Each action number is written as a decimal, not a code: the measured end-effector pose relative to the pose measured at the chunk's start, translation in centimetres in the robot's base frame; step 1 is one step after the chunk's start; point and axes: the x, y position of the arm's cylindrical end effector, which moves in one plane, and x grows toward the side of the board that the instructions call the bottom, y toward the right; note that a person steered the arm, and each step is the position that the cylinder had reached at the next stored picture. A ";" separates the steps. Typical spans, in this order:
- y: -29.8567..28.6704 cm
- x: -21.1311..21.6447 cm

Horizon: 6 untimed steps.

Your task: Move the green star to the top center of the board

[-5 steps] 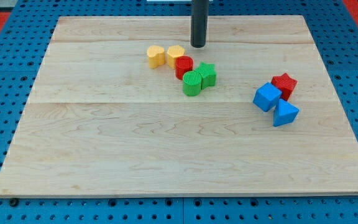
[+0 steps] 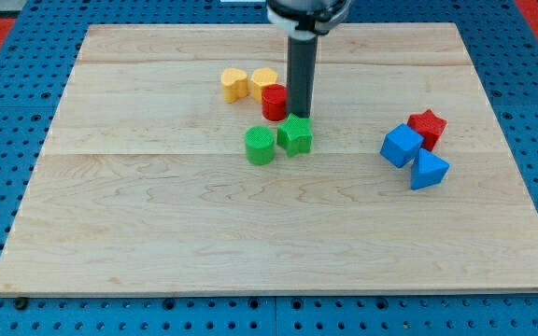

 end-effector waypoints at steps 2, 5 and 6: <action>0.8 3.7; -1.4 10.2; -6.3 6.7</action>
